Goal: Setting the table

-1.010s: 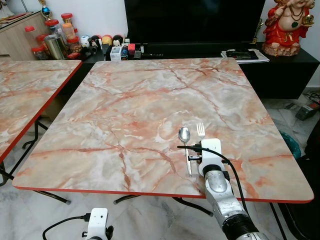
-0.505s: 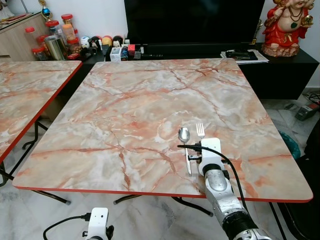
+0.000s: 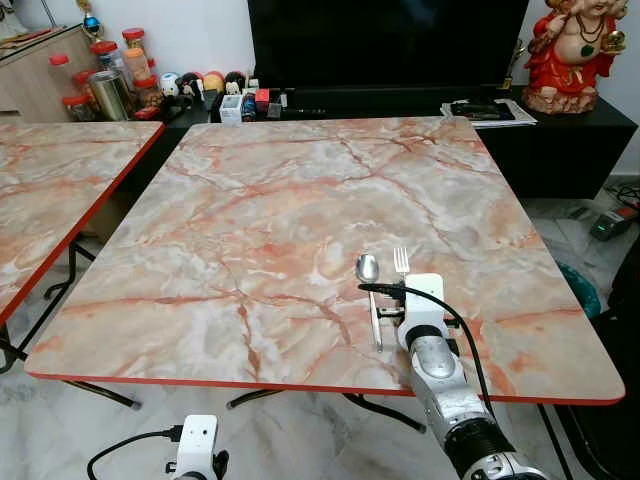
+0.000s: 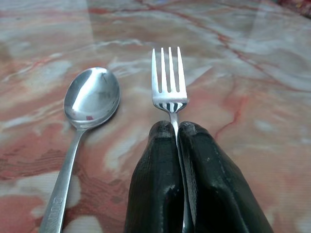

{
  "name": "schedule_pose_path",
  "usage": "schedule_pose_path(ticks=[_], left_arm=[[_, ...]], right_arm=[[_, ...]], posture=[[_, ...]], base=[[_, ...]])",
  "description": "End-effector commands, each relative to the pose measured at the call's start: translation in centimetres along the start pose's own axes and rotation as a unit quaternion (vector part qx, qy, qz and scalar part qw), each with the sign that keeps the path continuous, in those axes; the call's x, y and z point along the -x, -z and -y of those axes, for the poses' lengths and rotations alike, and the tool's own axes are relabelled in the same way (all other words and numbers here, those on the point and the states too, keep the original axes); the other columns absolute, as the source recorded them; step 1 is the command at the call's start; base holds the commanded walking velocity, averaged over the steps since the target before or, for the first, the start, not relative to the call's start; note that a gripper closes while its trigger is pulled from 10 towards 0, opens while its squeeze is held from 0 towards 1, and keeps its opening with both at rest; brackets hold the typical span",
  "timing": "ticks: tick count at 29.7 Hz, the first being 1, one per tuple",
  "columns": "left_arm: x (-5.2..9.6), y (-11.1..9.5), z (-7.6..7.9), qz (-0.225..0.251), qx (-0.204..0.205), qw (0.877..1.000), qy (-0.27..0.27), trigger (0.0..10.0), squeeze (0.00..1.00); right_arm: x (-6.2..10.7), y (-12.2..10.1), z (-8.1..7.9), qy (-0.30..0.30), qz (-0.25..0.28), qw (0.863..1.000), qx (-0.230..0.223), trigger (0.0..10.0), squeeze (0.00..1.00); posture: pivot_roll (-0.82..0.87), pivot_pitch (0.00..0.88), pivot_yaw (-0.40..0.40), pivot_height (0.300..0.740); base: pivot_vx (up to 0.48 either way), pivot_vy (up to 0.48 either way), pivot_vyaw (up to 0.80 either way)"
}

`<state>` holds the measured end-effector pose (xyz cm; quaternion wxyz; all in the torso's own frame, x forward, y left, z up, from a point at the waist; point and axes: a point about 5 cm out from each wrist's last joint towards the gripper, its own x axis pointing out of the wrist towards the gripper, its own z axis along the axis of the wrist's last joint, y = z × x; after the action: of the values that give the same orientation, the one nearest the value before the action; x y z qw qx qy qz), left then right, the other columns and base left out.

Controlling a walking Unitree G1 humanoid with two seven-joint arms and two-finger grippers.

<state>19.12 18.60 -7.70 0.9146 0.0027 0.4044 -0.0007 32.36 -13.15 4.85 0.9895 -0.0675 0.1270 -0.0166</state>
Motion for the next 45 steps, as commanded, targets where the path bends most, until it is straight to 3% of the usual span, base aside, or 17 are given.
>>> schedule_pose_path(ticks=[1, 12, 18, 24, 30, 45], left_arm=[[-0.1, -0.3, 0.1, -0.002, -0.006, 1.0, 0.005, 10.0, 0.0], [-0.2, -0.5, 0.3, 0.0, -0.004, 1.0, 0.008, 10.0, 0.0], [-0.2, -0.5, 0.5, -0.001, -0.002, 1.0, 0.009, 10.0, 0.0], [-0.2, -0.4, 0.7, -0.003, -0.001, 1.0, 0.011, 10.0, 0.0], [-0.2, -0.2, 0.9, -0.005, 0.002, 1.0, 0.013, 10.0, 0.0], [-0.1, 0.0, 0.8, -0.008, 0.001, 1.0, 0.009, 10.0, 0.0]], right_arm=[[0.1, 0.7, 0.0, -0.005, -0.029, 1.0, -0.005, 10.0, 0.0], [-0.3, -3.0, 1.4, 0.007, 0.005, 1.0, -0.018, 10.0, 0.0], [0.2, -4.3, 2.0, 0.011, -0.003, 1.0, -0.027, 10.0, 0.0], [0.8, -4.7, 1.9, 0.007, -0.025, 0.999, -0.025, 10.0, 0.0], [1.1, -3.3, 1.7, 0.005, -0.06, 0.998, -0.032, 10.0, 0.0], [1.3, -2.4, 1.4, 0.001, -0.082, 0.996, -0.034, 10.0, 0.0]], posture=[[0.01, 0.0, 0.051, 0.74], [-0.01, 0.0, 0.047, 0.74], [-0.01, 0.0, 0.042, 0.74], [-0.02, 0.0, 0.038, 0.74], [-0.02, 0.0, 0.03, 0.74], [-0.01, 0.0, 0.027, 0.74]], base=[[0.0, 0.0, 0.0], [0.0, 0.0, 0.0], [0.0, 0.0, 0.0], [0.0, 0.0, 0.0], [0.0, 0.0, 0.0], [0.0, 0.0, 0.0]])
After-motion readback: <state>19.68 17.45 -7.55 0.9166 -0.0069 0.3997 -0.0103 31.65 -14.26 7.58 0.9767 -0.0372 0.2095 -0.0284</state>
